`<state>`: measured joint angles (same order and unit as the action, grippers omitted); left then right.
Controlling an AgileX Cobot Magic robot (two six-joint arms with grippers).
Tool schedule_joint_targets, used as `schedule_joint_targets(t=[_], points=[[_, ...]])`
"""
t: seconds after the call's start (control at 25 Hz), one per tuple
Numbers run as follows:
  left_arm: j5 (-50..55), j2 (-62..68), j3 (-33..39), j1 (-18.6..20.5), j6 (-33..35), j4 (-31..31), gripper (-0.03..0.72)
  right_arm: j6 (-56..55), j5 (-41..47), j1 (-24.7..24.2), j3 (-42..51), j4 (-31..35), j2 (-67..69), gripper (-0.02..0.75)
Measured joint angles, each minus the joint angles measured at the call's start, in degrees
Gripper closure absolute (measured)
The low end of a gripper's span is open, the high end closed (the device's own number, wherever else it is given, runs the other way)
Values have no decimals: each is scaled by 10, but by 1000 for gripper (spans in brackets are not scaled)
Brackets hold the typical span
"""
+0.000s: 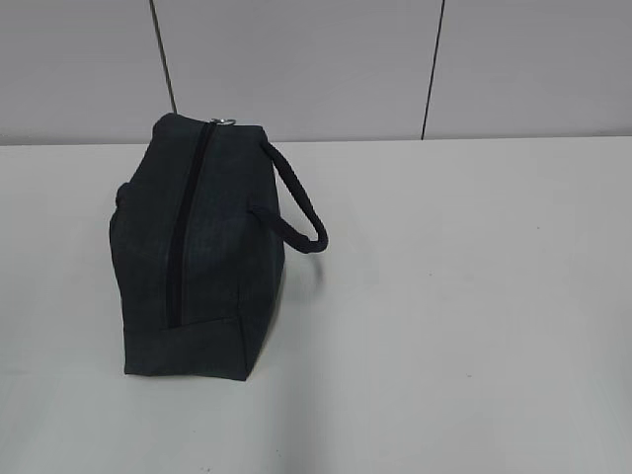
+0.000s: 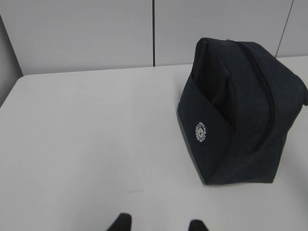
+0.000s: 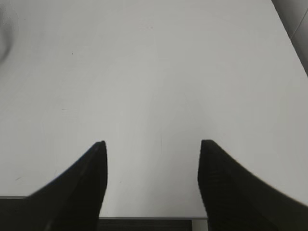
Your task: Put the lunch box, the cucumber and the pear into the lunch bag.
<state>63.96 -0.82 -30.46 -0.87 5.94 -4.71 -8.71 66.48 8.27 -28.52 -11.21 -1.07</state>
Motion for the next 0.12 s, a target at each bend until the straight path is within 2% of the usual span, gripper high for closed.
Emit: schedule_joint_targets(t=[0.12], points=[[0,0,0,0,0,0,463,0,0,0,0,0,0,276]])
